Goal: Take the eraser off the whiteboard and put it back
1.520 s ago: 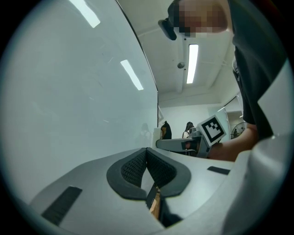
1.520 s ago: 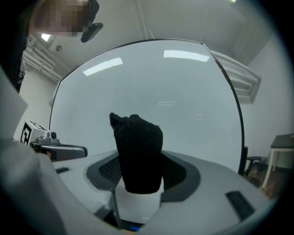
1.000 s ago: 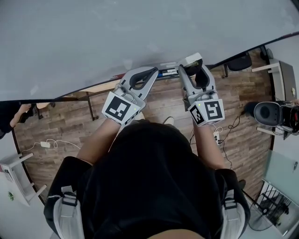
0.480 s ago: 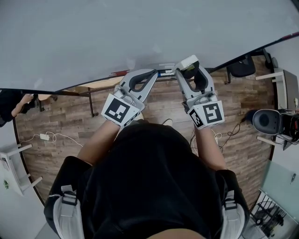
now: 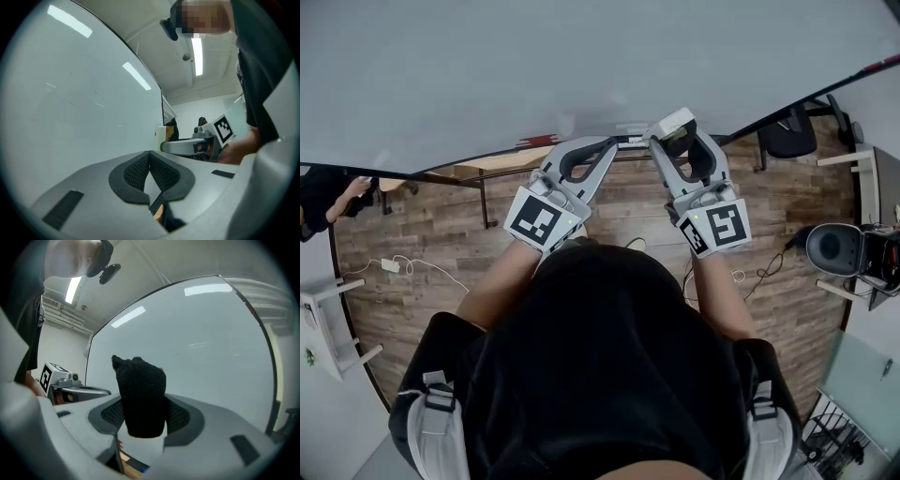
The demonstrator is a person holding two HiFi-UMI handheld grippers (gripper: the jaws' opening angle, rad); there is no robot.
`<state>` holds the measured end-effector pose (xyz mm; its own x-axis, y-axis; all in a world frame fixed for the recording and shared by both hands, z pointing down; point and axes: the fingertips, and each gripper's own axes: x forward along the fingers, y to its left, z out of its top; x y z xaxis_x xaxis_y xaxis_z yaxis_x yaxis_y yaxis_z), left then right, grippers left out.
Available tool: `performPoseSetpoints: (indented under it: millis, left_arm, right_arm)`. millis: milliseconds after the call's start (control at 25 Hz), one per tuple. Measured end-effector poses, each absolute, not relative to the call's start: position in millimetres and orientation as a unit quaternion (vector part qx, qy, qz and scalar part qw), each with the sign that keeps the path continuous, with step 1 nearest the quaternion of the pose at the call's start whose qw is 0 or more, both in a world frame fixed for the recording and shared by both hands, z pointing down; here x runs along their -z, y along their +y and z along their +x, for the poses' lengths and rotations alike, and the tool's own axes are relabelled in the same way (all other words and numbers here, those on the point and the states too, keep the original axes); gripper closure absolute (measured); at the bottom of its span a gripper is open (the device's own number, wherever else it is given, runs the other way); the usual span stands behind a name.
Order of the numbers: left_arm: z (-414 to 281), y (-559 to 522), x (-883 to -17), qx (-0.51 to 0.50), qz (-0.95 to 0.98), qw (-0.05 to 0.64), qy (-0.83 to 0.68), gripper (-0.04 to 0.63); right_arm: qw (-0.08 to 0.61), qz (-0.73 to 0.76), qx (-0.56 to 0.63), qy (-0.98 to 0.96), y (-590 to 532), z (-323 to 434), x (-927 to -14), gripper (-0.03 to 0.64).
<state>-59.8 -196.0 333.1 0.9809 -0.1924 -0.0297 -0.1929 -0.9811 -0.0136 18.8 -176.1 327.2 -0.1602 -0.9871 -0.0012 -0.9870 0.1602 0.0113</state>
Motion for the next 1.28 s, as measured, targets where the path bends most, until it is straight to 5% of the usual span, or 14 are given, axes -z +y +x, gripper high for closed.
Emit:
performPoseSetpoints:
  millis: [1280]
  left_arm:
    - [-39,-179,-326,-0.042,-0.997,-0.002,0.067,0.600]
  right_arm:
    - [0.008,0.690,0.013,-0.724,-145,49,-324,0.394]
